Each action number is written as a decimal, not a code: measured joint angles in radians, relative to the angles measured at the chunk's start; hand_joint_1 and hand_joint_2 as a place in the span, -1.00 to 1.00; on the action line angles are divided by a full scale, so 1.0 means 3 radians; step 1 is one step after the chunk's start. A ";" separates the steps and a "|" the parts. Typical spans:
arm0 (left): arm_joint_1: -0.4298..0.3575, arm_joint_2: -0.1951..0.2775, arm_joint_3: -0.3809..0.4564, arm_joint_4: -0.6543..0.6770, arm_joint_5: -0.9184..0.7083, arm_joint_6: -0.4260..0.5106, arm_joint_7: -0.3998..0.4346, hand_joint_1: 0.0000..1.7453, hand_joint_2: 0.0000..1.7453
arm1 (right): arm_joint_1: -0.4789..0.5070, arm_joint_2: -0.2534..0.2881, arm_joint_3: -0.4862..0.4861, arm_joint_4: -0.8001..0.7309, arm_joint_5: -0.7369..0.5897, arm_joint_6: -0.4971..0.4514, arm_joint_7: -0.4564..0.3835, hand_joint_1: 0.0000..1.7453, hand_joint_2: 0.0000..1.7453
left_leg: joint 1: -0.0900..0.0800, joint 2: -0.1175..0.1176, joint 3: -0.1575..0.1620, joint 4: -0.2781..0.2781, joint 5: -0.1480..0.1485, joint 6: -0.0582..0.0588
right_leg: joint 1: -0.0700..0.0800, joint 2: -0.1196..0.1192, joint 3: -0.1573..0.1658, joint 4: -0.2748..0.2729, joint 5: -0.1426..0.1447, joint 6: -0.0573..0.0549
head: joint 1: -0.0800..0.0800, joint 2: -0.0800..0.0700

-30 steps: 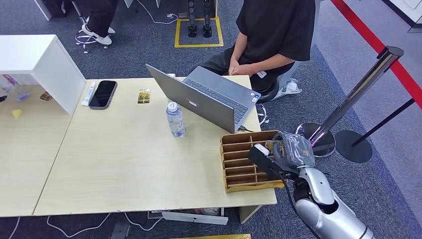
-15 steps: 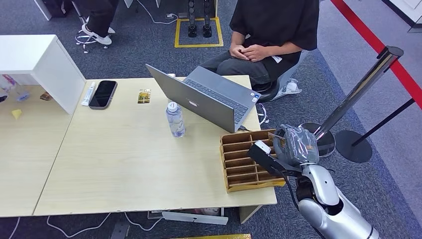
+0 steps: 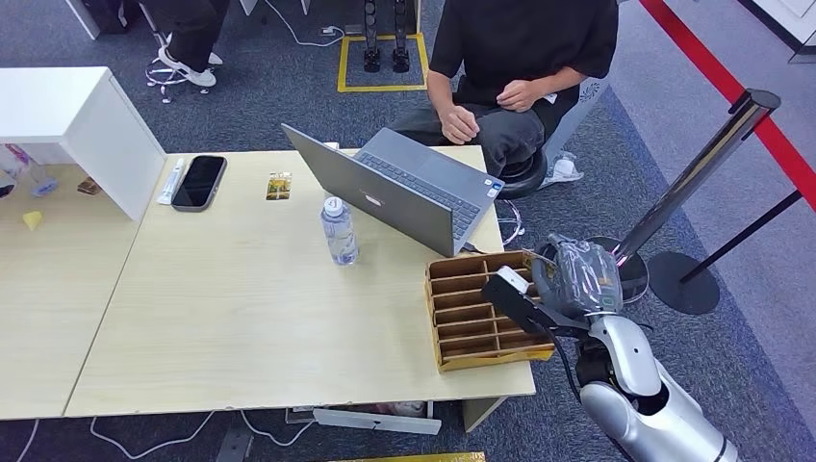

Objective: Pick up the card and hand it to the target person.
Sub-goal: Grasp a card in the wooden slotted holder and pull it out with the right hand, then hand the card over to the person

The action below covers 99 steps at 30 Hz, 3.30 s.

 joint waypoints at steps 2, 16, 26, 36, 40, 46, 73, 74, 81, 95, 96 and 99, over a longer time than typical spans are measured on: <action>-0.0001 0.0000 -0.0006 0.0000 0.0000 0.0000 0.0002 -1.00 -1.00 | -0.0013 -0.0001 -0.0013 -0.0017 0.0003 -0.0005 0.0001 0.60 1.00 | 0.0000 0.0000 0.0000 0.0000 0.0000 0.0000 | 0.0000 0.0000 0.0000 0.0000 0.0000 0.0000 | 0.0000 0.0000; -0.0045 -0.0003 -0.0102 0.0000 -0.0025 -0.0002 0.0087 -1.00 -1.00 | -0.0317 -0.0031 -0.0186 -0.0069 0.0248 -0.0339 -0.0012 0.61 1.00 | 0.0000 0.0000 0.0000 0.0001 0.0001 0.0002 | 0.0000 0.0000 0.0000 0.0000 0.0001 0.0002 | 0.0000 0.0000; -0.0089 -0.0027 -0.0160 0.0000 -0.0047 -0.0006 0.0115 -1.00 -1.00 | -0.0461 -0.0029 -0.0219 -0.0039 0.0416 -0.0354 -0.0067 0.60 1.00 | 0.0000 0.0000 -0.0001 0.0001 0.0002 0.0002 | 0.0000 0.0000 0.0000 0.0001 0.0002 0.0002 | 0.0000 0.0000; -0.0114 -0.0028 -0.0191 0.0000 -0.0050 -0.0005 0.0116 -1.00 -1.00 | -0.0500 -0.0028 -0.0190 0.0168 0.0487 -0.0262 -0.0103 0.62 1.00 | 0.0000 0.0000 -0.0002 0.0001 0.0002 0.0002 | 0.0000 -0.0001 0.0000 0.0001 0.0002 0.0002 | 0.0000 0.0000; -0.0115 -0.0028 -0.0192 0.0000 -0.0050 -0.0004 0.0119 -1.00 -1.00 | -0.0499 -0.0028 -0.0163 0.0280 0.0486 -0.0263 -0.0097 0.62 1.00 | 0.0000 0.0000 -0.0002 0.0001 0.0002 0.0002 | 0.0000 -0.0001 -0.0001 0.0000 0.0001 0.0002 | 0.0000 0.0000; -0.0115 -0.0028 -0.0194 0.0000 -0.0050 -0.0004 0.0124 -1.00 -1.00 | -0.0491 -0.0028 -0.0156 0.0424 0.0471 -0.0270 -0.0080 0.60 1.00 | 0.0000 0.0000 -0.0002 0.0001 0.0002 0.0002 | 0.0000 0.0000 -0.0001 0.0000 0.0001 0.0002 | 0.0000 0.0000; -0.0113 -0.0026 -0.0206 0.0000 -0.0046 -0.0003 0.0141 -1.00 -1.00 | -0.0462 -0.0044 -0.0156 0.0633 0.0397 -0.0069 -0.0030 -1.00 1.00 | 0.0000 0.0000 -0.0001 0.0001 0.0002 0.0002 | 0.0000 0.0000 -0.0001 0.0000 0.0002 0.0002 | 0.0000 0.0000; -0.0113 -0.0025 -0.0212 0.0000 -0.0046 -0.0003 0.0141 -1.00 -1.00 | -0.0459 -0.0046 -0.0155 0.0640 0.0394 -0.0059 -0.0024 -1.00 1.00 | 0.0000 0.0000 -0.0001 0.0001 0.0002 0.0002 | 0.0000 0.0000 -0.0001 0.0000 0.0002 0.0002 | 0.0000 0.0000; -0.0111 -0.0025 -0.0251 0.0000 -0.0043 0.0001 0.0141 -1.00 -1.00 | -0.0410 -0.0058 -0.0160 0.0666 0.0374 -0.0211 0.0013 -1.00 1.00 | 0.0000 0.0000 -0.0001 0.0001 0.0002 0.0002 | 0.0000 0.0000 -0.0001 0.0000 0.0002 0.0002 | 0.0000 0.0000; 0.0006 -0.0025 -0.0272 0.0000 0.0107 0.0110 0.0033 -1.00 -1.00 | 0.0208 0.0231 -0.0484 0.0088 -0.0146 -0.1480 -0.0577 -1.00 -1.00 | 0.0000 -0.0001 -0.0002 0.0000 0.0001 0.0002 | 0.0000 -0.0002 -0.0001 0.0000 0.0001 0.0002 | 0.0000 0.0000; 0.0017 -0.0025 -0.0272 0.0000 0.0123 0.0116 0.0018 -1.00 -1.00 | 0.0274 0.0286 -0.0513 0.0020 -0.0281 -0.1480 -0.0694 -1.00 -1.00 | 0.0001 -0.0001 -0.0002 0.0000 0.0001 0.0002 | 0.0000 -0.0002 -0.0001 0.0000 0.0001 0.0002 | 0.0000 0.0000; 0.0037 -0.0025 -0.0271 0.0000 0.0152 0.0123 -0.0006 -1.00 -1.00 | 0.0380 0.0376 -0.0561 -0.0080 -0.0530 -0.1480 -0.0883 -1.00 -1.00 | 0.0001 -0.0001 -0.0002 0.0000 0.0001 0.0002 | 0.0001 -0.0002 -0.0001 0.0000 0.0001 0.0002 | -0.0002 0.0000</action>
